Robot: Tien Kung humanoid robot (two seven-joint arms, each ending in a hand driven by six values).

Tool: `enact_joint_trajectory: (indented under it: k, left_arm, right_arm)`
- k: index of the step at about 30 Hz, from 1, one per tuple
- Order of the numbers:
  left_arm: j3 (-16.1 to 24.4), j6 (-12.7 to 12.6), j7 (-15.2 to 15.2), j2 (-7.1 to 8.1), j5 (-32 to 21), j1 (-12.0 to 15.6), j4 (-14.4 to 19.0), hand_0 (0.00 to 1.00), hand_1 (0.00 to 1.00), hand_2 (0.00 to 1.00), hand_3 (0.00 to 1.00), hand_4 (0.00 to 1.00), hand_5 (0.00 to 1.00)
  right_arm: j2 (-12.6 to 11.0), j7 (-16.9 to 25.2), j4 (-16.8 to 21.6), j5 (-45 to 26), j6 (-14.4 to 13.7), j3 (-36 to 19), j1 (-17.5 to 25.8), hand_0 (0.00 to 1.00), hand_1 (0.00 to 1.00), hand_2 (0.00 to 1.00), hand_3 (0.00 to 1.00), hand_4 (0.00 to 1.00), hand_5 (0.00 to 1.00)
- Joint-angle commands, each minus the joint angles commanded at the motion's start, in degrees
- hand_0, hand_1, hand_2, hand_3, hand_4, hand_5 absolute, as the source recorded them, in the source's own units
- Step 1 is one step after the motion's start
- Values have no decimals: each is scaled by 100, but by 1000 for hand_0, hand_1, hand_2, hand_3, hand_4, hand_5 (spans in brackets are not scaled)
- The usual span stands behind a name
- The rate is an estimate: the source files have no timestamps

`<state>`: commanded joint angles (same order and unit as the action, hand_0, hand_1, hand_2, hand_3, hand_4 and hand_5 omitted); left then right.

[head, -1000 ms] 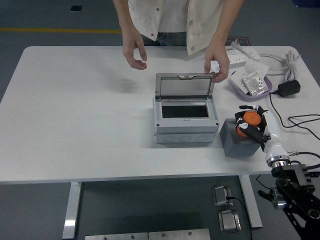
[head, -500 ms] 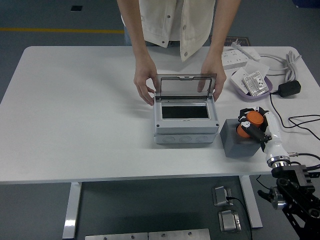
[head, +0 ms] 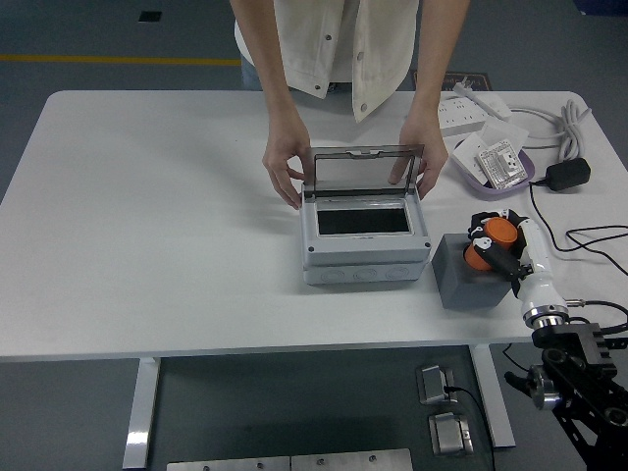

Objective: Fetch the battery,place it into the box,close the lid of the box

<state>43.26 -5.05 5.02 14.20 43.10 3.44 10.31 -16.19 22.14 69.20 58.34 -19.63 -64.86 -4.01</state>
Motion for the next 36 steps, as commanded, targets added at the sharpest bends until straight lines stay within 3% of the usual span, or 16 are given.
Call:
enact_joint_trajectory:
  k: [26,31,36]
  left_arm:
    - [93,-86,-21,1,102,-2,0,468,579,544,539,354,2]
    - [104,-95,-23,5,112,-14,0,468,579,544,539,354,2]
    - [111,-101,-20,11,117,-30,0,468,581,544,538,358,2]
  right_arm:
    - [-131,-126,10,287,-77,117,-522,142,206,272,249,2,2]
    - [-256,-552,153,945,-192,183,-757,142,206,272,249,2,2]
    - [-527,-1145,353,1834,-193,411,-1088,133,208,270,248,2,2]
